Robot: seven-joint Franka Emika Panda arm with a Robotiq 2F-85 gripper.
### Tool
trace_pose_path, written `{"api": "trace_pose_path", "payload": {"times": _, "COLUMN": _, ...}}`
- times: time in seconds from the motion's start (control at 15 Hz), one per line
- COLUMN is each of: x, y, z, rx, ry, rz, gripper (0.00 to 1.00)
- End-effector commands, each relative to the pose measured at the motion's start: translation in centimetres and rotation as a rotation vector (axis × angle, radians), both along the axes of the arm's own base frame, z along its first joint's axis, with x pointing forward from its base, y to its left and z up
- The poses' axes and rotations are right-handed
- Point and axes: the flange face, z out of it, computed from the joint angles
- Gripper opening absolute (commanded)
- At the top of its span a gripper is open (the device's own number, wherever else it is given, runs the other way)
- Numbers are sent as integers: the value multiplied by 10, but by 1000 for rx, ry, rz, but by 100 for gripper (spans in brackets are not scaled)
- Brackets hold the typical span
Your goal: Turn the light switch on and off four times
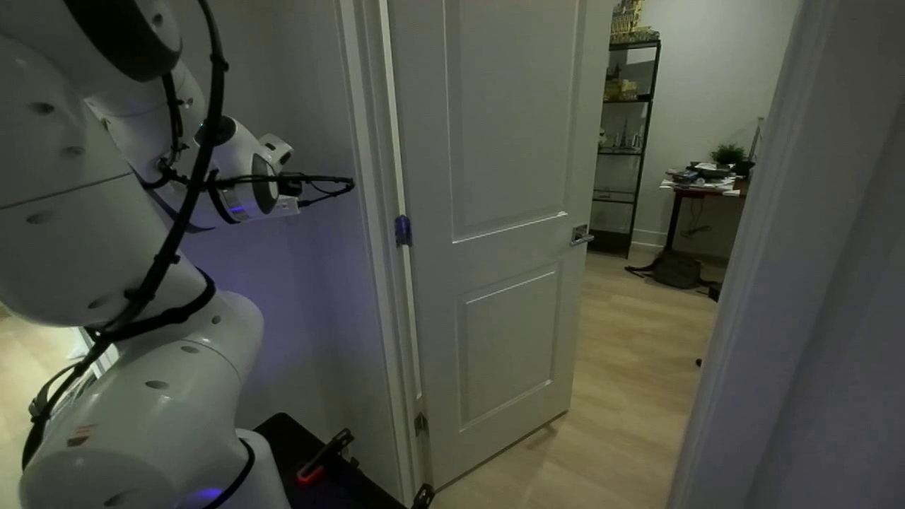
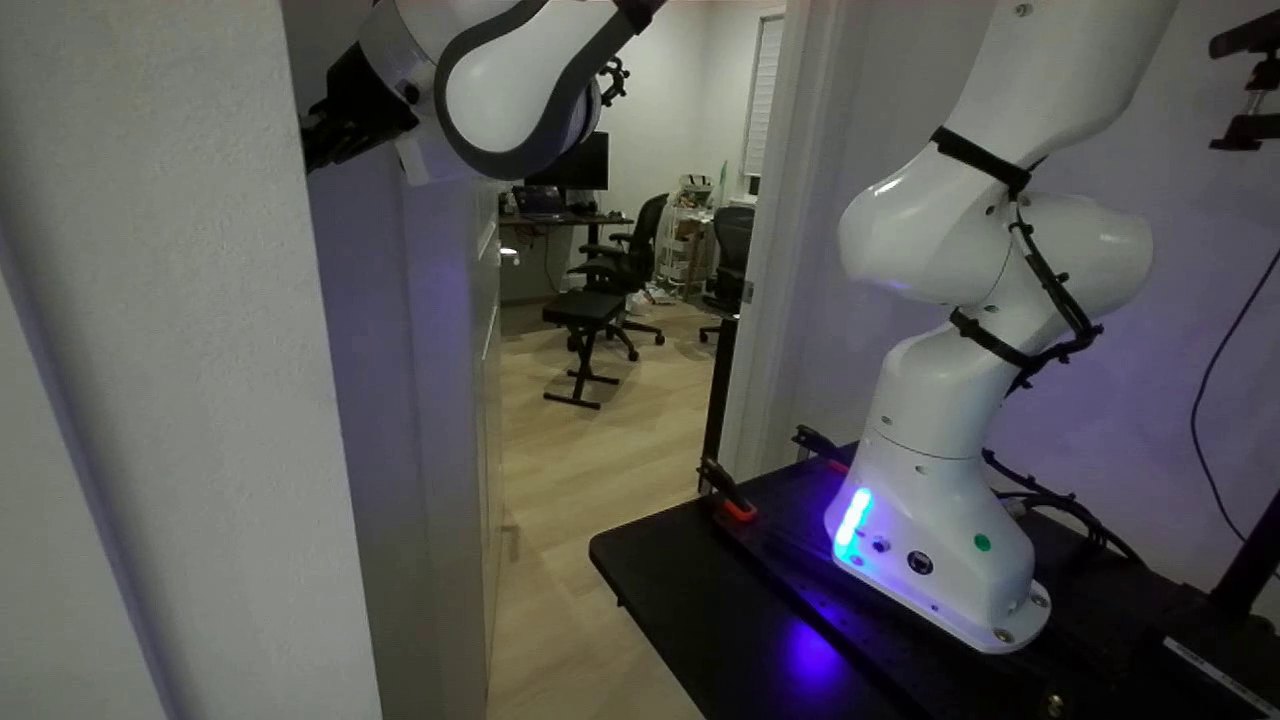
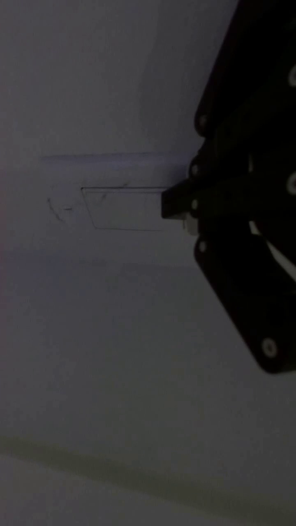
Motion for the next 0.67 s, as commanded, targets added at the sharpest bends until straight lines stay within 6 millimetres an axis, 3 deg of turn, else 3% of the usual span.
{"api": "trace_pose_path", "payload": {"times": 0.0, "x": 7, "y": 7, "z": -2, "rx": -14, "ry": 9, "rz": -24, "gripper": 0}}
{"api": "trace_pose_path", "payload": {"times": 0.4, "x": 21, "y": 5, "z": -11, "rx": -85, "ry": 24, "rz": -54, "gripper": 0}}
{"api": "trace_pose_path", "payload": {"times": 0.6, "x": 23, "y": 10, "z": -27, "rx": -137, "ry": 36, "rz": -74, "gripper": 0}}
